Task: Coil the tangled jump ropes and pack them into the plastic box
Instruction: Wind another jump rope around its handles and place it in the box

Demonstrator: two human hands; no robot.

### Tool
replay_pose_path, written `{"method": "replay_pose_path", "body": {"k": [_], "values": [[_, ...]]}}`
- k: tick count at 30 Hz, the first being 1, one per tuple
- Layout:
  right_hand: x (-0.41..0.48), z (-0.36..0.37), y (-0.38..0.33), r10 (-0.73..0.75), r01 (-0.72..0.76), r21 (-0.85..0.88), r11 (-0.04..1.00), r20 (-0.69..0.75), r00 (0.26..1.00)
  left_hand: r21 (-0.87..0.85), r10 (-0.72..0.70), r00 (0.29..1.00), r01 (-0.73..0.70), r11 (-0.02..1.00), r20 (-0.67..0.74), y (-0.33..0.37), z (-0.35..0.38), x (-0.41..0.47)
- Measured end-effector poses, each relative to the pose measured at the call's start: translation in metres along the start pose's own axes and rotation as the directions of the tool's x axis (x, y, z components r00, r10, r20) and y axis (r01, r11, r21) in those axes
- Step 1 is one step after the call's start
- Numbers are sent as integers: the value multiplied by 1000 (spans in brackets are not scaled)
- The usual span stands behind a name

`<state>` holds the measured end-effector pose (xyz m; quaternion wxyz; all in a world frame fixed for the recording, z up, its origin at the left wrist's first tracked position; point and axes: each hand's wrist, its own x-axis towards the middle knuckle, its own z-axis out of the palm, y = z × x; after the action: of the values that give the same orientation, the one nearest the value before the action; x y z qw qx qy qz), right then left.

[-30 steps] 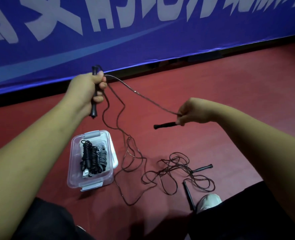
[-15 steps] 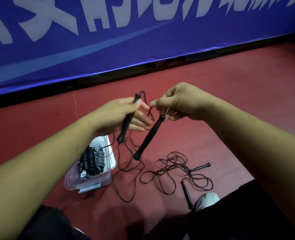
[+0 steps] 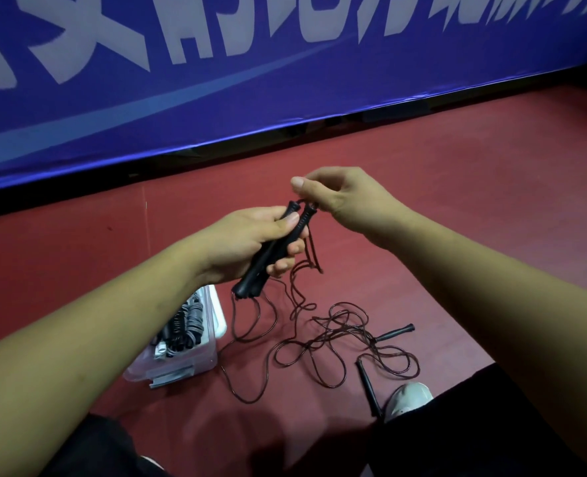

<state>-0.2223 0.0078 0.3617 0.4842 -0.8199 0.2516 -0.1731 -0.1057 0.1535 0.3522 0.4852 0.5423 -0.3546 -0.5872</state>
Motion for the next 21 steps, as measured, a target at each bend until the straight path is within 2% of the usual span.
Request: {"method": "replay_pose_path", "body": {"k": [4,7,10,15,18,21], "values": [[-1,0,-2,-33,27,82,996,71,997,-71,38,999,-35,997,39,2,-2,0],[4,-10,-4,-32,31,114,993,2,999,-94,52,998,-48,994,47,3,-7,0],[13,-27,0,-8,29,223,974,-97,995,-128,6,991,12,992,135,3,-11,-2],[13,-36,8,-2,19,196,980,-85,996,-218,-45,974,95,971,222,-4,-8,2],[14,-37,7,-7,18,176,984,-61,998,-293,-68,985,112,950,157,-5,-5,7],[11,-36,6,-58,53,134,990,32,998,-315,-77,988,116,942,134,-3,-4,6]]}}
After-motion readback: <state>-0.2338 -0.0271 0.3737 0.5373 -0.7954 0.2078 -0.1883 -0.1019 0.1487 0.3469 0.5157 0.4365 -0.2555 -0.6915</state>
